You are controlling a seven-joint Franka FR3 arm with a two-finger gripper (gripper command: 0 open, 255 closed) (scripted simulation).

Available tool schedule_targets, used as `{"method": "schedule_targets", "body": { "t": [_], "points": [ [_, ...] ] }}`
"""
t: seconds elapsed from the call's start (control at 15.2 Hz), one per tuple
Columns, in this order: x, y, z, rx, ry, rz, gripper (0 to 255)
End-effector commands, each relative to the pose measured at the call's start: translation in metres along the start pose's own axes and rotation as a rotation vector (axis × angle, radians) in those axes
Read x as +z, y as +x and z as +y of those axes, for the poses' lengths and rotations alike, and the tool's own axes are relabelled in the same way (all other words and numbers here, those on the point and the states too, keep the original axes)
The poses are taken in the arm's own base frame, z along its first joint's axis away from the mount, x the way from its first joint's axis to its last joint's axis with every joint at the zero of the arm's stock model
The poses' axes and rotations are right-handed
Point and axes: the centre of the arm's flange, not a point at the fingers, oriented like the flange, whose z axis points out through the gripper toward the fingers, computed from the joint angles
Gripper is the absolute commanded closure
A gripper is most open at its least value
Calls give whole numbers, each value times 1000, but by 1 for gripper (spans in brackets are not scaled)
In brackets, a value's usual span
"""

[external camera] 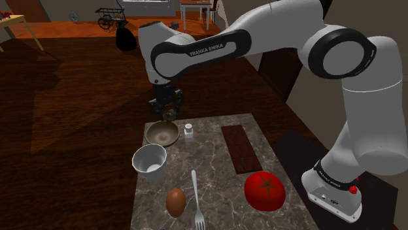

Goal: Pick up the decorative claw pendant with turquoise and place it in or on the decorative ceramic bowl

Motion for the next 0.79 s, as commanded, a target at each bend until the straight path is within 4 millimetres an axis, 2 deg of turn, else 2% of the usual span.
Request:
{"method": "schedule_targets", "body": {
  "t": [0.0, 0.07, 0.73],
  "points": [
    [-2, 14, -27, 2, 0, 0, 255],
    [-3, 18, -34, 2, 0, 0, 255],
    [50, 23, -35, 2, 0, 0, 255]
  ]
}}
